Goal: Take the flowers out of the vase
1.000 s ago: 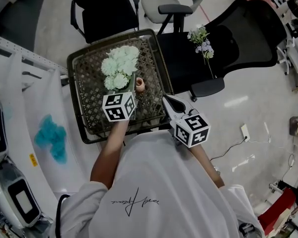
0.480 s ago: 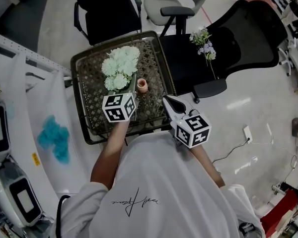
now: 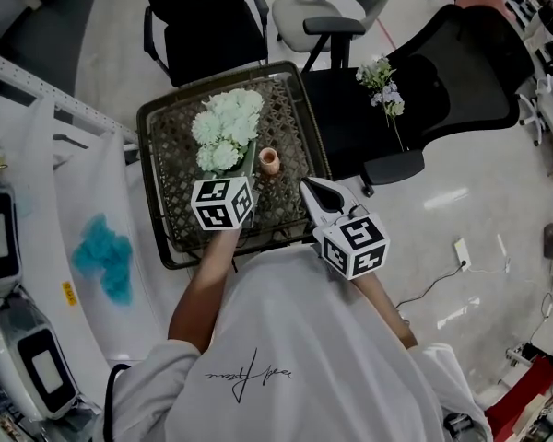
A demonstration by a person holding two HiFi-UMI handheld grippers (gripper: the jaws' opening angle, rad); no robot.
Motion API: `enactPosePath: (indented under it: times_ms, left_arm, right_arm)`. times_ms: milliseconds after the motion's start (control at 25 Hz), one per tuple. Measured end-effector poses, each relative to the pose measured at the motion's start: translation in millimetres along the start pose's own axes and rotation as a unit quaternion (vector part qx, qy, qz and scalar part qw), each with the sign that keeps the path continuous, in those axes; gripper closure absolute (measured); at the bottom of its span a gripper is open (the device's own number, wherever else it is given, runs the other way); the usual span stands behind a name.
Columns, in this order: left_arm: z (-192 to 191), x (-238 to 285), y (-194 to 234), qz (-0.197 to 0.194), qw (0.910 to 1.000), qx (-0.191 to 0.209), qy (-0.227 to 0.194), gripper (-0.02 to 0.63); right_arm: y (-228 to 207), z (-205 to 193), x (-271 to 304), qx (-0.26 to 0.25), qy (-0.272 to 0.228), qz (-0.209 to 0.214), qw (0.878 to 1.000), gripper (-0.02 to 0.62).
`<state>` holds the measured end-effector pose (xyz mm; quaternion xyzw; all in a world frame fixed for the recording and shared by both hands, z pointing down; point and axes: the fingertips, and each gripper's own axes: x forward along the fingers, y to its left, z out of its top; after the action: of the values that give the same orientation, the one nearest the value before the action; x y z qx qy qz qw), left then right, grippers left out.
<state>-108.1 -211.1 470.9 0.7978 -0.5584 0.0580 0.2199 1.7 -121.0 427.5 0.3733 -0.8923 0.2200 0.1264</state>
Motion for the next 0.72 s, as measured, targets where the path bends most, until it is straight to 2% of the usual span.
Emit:
enactPosePath:
  times_ms: [720]
  left_arm:
    - [-19,-31,4,0.001,0.9998,-0.013,0.011,0.514]
  right_arm:
    - [28,-6,12,-0.015,0.009,0.022,1.000,0.588]
